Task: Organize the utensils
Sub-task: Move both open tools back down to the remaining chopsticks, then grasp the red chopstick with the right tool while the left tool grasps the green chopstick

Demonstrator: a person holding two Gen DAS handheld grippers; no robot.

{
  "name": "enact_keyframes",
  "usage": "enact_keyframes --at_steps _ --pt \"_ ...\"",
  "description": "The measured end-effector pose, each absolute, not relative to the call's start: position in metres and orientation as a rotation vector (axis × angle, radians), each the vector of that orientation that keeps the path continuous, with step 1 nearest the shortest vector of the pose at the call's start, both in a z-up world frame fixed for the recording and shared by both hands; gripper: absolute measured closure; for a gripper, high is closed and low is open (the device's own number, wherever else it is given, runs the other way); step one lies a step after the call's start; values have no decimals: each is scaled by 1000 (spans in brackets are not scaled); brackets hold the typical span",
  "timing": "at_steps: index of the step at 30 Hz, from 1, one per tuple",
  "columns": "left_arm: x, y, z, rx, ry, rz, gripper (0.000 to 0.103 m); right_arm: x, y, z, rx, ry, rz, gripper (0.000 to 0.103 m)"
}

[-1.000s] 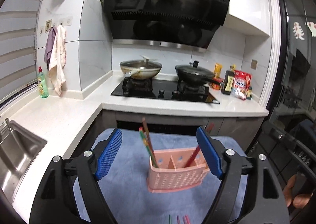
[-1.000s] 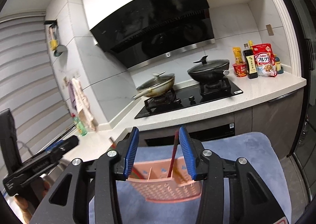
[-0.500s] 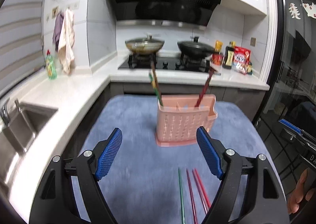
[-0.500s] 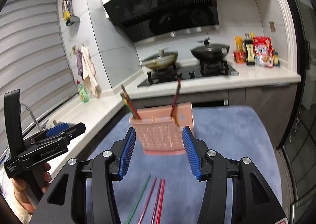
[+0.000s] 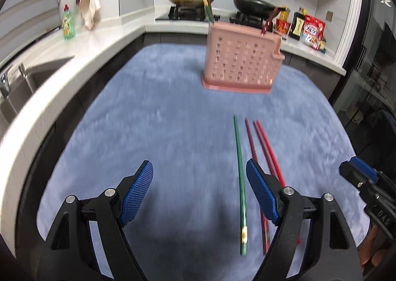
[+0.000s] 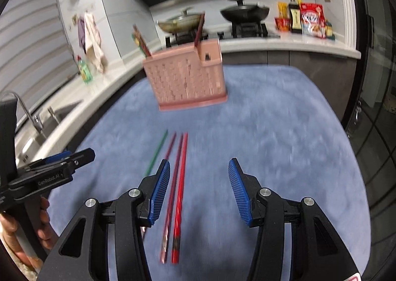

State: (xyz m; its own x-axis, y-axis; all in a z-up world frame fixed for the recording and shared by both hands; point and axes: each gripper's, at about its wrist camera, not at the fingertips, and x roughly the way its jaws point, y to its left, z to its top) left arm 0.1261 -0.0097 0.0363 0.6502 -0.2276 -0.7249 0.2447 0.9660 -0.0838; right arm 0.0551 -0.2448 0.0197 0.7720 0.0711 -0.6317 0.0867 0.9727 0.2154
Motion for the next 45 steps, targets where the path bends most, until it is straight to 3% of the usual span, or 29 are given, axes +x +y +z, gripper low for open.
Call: enact_keyframes --at_steps 15,25,36,41,45 --pt "100 -4 0 5 896 -274 29 35 -223 -37 228 816 2 55" --pt "94 -3 -7 3 909 -272 25 38 -208 -49 192 848 25 77" --pt "93 -4 -10 -1 920 -276 23 38 -201 -54 145 844 25 86" --pt "91 -7 -10 5 921 -293 22 37 -206 -56 149 840 13 96" --pt "89 -12 -11 14 927 -302 22 35 -214 -55 167 838 -10 96"
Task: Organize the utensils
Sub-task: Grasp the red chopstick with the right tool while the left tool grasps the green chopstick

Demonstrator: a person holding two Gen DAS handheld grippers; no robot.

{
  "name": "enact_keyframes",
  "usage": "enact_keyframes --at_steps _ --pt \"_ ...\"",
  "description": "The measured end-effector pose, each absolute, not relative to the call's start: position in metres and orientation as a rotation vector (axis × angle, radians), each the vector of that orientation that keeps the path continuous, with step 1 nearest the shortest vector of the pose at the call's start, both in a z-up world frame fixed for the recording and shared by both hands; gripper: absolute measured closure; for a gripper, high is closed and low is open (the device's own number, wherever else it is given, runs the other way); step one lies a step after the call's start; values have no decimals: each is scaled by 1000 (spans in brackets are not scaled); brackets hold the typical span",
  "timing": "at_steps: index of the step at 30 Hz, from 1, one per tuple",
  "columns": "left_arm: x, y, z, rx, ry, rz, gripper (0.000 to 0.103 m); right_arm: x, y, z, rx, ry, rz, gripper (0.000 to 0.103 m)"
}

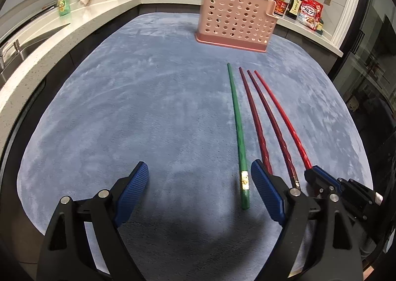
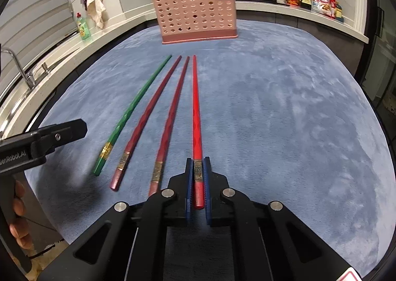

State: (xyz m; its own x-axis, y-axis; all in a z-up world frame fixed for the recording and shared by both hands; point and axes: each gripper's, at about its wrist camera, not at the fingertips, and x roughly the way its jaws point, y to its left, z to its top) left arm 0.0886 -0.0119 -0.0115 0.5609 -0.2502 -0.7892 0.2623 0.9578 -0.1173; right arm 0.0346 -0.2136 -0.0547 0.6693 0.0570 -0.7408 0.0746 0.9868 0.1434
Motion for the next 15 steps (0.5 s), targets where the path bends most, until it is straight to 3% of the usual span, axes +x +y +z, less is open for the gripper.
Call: enact_keyframes --at_steps 11,15 --pt "83 -33 -24 70 939 -336 23 31 -228 -57 222 847 -18 96" --pt "83 -38 -30 92 941 -333 31 31 -228 -57 226 846 -15 96"
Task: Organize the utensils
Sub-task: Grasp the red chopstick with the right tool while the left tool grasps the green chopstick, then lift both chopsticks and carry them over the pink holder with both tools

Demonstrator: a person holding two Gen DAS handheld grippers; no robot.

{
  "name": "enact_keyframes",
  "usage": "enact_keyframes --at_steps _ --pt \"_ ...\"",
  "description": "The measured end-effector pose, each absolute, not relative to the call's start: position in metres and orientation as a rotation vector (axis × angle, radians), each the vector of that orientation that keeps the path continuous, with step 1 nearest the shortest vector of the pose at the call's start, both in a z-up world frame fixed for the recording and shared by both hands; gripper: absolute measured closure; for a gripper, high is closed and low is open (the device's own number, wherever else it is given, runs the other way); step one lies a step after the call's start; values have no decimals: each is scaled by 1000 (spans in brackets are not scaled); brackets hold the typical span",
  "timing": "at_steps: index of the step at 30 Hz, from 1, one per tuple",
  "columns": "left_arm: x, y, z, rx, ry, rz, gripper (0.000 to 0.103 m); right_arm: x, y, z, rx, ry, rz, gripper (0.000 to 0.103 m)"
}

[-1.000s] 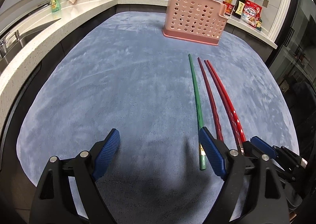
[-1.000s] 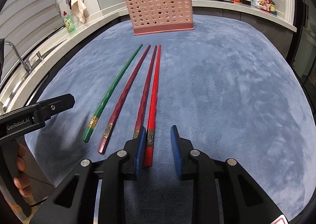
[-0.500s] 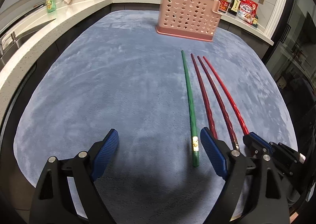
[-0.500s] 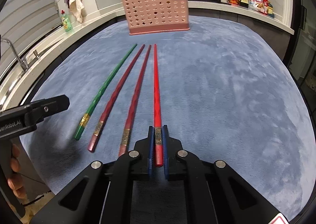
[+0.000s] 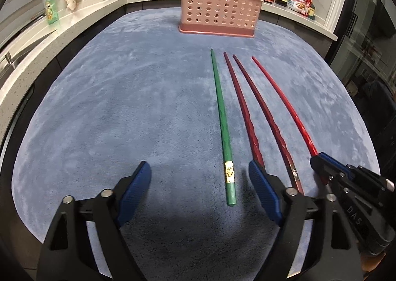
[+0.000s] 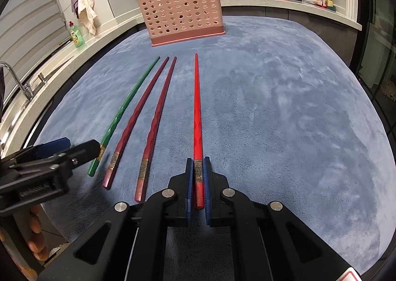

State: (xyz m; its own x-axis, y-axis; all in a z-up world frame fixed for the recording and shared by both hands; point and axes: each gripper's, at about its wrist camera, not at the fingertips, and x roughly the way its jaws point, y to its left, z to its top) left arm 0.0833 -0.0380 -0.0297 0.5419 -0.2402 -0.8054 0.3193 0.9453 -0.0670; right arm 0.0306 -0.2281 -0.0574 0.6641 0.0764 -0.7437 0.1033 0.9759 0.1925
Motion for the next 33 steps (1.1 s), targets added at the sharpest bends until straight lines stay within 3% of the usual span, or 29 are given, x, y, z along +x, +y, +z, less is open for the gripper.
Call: enact_keyframes --at_steps 8,13,17,19,33 --pt "84 -36 -34 89 940 -327 48 31 -228 -58 229 845 -15 96" --pt "84 -34 -34 88 937 -330 69 31 -229 -58 231 844 -14 96" --pt "85 -32 -34 73 948 -335 80 31 -229 -59 229 845 -16 96" --pt "86 -31 -33 65 954 -350 92 31 -229 -58 229 845 -15 96" --pt "85 -16 -16 -14 980 -386 94 23 -235 -44 266 812 -13 96"
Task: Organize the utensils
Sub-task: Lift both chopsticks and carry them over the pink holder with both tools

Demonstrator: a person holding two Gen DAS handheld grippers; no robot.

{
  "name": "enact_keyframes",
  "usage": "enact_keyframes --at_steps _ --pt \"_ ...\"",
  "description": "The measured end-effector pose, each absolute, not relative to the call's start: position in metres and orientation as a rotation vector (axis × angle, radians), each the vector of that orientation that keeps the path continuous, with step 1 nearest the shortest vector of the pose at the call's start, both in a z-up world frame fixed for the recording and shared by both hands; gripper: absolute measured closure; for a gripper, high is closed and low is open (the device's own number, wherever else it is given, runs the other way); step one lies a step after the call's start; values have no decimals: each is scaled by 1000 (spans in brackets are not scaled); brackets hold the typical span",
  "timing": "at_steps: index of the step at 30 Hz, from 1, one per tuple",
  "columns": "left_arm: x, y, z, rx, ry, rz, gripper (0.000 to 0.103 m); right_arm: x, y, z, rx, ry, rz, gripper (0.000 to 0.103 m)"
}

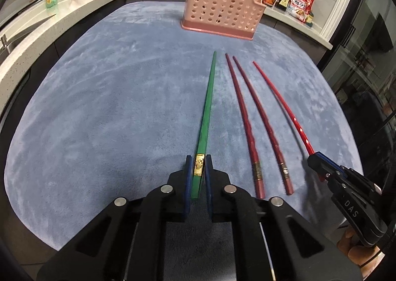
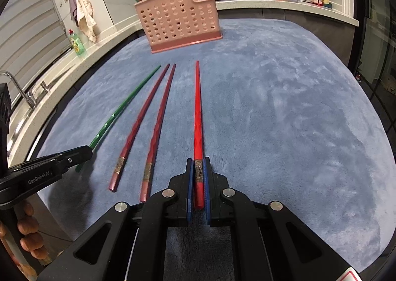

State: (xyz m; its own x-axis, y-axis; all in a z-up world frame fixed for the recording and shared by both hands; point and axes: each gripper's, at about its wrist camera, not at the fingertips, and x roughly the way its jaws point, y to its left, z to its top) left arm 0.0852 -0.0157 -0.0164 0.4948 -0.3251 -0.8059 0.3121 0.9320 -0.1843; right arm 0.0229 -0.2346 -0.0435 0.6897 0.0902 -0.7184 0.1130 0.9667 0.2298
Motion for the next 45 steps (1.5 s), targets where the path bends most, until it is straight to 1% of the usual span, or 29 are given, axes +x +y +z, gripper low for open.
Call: enact_keyframes --at_steps 5,11,20,36,45 --pt "82 -12 7 -17 945 -403 94 18 -242 -17 277 756 -10 96" --pt "83 -6 50 -55 859 -413 94 16 -254 26 279 664 -23 96" --pt "102 -4 100 -71 757 -427 95 26 -271 87 278 524 -28 96" --pt "155 -22 165 -68 620 -442 96 61 -296 134 379 414 47 96" --pt "189 -38 224 -81 493 -463 96 109 -308 178 399 318 88 96"
